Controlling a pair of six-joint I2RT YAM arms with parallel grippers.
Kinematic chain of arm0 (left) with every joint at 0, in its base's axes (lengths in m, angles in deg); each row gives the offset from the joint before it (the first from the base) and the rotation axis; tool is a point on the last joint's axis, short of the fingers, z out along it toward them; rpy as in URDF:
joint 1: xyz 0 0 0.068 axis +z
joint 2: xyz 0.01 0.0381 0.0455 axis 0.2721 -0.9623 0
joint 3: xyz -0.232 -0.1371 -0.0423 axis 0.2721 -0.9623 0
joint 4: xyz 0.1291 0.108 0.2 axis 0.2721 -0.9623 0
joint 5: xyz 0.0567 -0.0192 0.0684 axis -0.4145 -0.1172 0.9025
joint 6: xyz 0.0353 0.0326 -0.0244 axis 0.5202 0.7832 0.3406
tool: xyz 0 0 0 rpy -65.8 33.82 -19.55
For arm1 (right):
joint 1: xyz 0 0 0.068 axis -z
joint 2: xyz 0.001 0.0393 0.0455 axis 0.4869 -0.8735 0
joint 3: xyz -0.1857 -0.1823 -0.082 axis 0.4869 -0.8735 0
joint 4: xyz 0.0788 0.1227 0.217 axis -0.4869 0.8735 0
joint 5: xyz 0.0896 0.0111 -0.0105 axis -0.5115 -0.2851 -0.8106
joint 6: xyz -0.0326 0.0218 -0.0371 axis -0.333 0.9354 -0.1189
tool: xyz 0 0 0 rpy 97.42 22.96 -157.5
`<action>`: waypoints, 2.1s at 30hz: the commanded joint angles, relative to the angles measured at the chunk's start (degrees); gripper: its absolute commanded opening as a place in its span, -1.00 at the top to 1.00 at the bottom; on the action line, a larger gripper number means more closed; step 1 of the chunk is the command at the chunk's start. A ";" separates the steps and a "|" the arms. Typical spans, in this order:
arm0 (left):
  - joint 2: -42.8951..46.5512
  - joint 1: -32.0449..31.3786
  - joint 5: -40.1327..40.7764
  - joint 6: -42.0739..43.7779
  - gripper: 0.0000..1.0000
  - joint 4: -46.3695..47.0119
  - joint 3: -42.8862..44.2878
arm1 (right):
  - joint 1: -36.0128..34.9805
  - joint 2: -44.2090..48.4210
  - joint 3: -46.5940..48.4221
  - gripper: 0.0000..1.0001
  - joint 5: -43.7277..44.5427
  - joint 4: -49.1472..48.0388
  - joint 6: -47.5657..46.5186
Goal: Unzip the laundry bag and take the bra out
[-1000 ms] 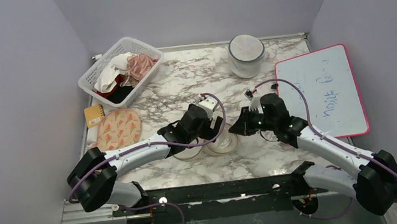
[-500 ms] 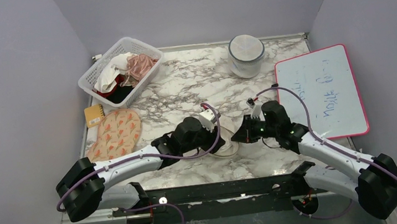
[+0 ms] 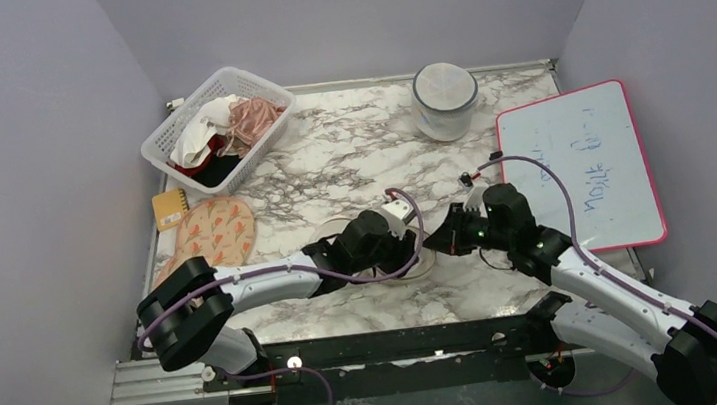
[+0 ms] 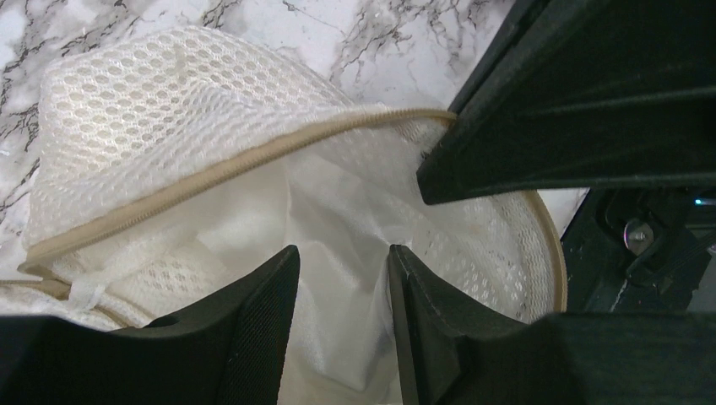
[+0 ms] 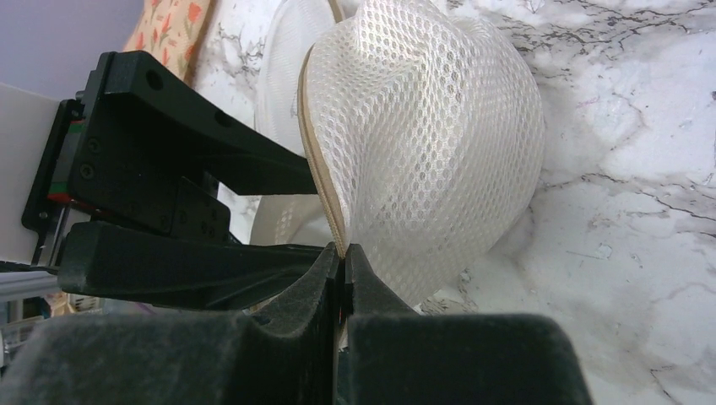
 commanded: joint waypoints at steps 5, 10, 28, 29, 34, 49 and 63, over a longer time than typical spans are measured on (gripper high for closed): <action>-5.76 -0.24 4.16 -1.13 0.00 4.99 5.20 | -0.22 0.27 -0.39 0.98 1.61 1.32 0.92; -9.43 -0.22 7.97 0.00 -0.10 5.14 7.43 | -0.23 0.84 -0.68 0.98 1.89 2.05 0.80; -1.10 -0.28 3.47 9.24 1.00 5.63 1.28 | -0.20 -0.64 1.31 0.98 6.08 4.57 -0.75; 0.59 -0.34 2.81 10.24 1.00 5.60 0.44 | -0.22 -0.97 1.82 0.98 6.39 4.68 -0.88; 9.28 -0.98 -0.35 14.94 1.00 5.50 -3.26 | -0.23 -2.57 4.13 0.98 8.70 5.42 -0.92; 26.85 -2.27 2.72 18.42 1.00 10.07 -5.85 | -0.21 -7.13 6.49 0.98 4.77 2.25 -2.14; 18.03 -2.90 19.25 2.28 -0.16 -14.47 12.45 | -0.23 -6.74 6.82 0.98 1.98 2.20 -2.86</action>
